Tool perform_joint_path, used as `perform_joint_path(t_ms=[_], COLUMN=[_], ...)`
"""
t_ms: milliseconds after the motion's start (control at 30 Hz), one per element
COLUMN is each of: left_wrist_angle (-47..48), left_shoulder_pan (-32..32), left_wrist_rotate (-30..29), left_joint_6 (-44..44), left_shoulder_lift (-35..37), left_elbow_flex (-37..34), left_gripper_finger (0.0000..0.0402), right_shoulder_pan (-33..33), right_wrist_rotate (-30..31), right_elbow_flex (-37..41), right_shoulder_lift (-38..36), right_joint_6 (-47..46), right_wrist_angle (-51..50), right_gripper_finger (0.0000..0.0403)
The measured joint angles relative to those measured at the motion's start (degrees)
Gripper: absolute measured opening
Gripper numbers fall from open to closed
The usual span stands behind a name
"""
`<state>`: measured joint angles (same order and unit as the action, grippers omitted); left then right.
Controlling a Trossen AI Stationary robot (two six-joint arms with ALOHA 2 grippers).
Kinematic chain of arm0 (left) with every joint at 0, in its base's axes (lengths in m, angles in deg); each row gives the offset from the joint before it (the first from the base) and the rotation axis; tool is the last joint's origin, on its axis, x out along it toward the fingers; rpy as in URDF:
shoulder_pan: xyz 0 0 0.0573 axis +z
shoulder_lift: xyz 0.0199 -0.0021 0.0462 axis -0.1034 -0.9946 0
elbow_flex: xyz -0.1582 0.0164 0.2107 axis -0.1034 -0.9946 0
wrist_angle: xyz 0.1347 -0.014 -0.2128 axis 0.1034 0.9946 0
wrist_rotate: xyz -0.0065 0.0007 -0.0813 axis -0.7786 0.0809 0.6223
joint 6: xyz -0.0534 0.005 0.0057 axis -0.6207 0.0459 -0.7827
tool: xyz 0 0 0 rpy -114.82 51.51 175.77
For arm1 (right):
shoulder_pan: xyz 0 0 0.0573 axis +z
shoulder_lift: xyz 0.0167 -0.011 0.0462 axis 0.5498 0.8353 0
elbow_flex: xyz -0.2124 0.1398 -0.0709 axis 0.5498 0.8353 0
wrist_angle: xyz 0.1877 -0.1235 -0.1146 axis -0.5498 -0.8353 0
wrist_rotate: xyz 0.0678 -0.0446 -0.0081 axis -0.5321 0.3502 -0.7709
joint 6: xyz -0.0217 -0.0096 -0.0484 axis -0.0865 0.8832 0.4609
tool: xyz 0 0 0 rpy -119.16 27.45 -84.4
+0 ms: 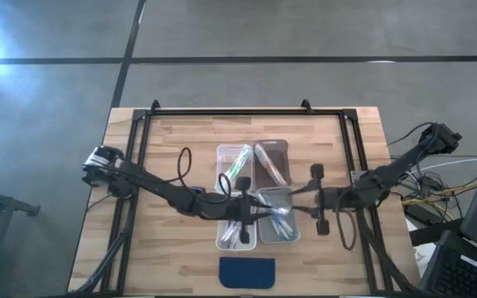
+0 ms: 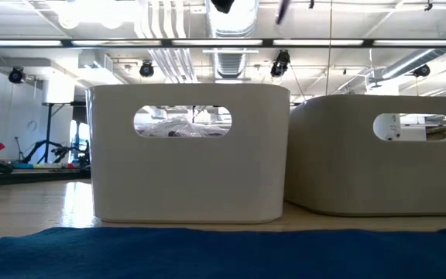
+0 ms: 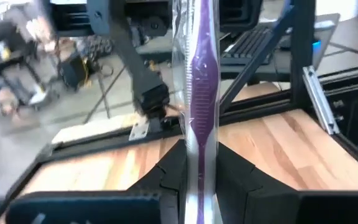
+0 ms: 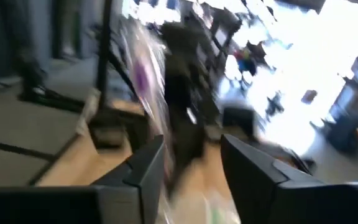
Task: Pick & Place Toothbrushes
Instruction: Put the violet toothbrush into the white bin
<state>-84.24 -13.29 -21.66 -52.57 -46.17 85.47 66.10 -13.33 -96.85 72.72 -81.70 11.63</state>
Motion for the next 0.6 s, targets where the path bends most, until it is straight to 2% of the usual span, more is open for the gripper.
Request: perform_joint_path(t_ms=[133, 300, 433, 600], left_wrist_angle=[7.59, 20.74, 40.33, 64.52], left_shoulder_pan=[-0.11, -0.23, -0.57, -1.05], left_wrist_rotate=[-2.65, -8.50, -14.93, -19.86], left_joint_6=[-6.81, -18.88, -30.20, -43.66], left_shoulder_lift=[4.23, 9.74, 11.48, 7.92], left_elbow_flex=[0.00, 2.44, 12.31, 29.53], left_gripper_finger=[0.0058, 0.0058, 0.0057, 0.0056], right_shoulder_pan=[-0.02, -0.02, -0.02, -0.10], right_wrist_rotate=[8.40, 24.25, 34.64, 38.63], right_elbow_flex=[0.00, 0.00, 0.00, 0.00], right_shoulder_lift=[-7.16, -14.84, -19.63, -23.44], right_joint_6=[-8.85, -22.46, -33.29, -41.57], right_wrist_angle=[-15.08, -32.49, -45.61, -56.37], right_gripper_finger=[0.0182, 0.0194, 0.0196, 0.0186])
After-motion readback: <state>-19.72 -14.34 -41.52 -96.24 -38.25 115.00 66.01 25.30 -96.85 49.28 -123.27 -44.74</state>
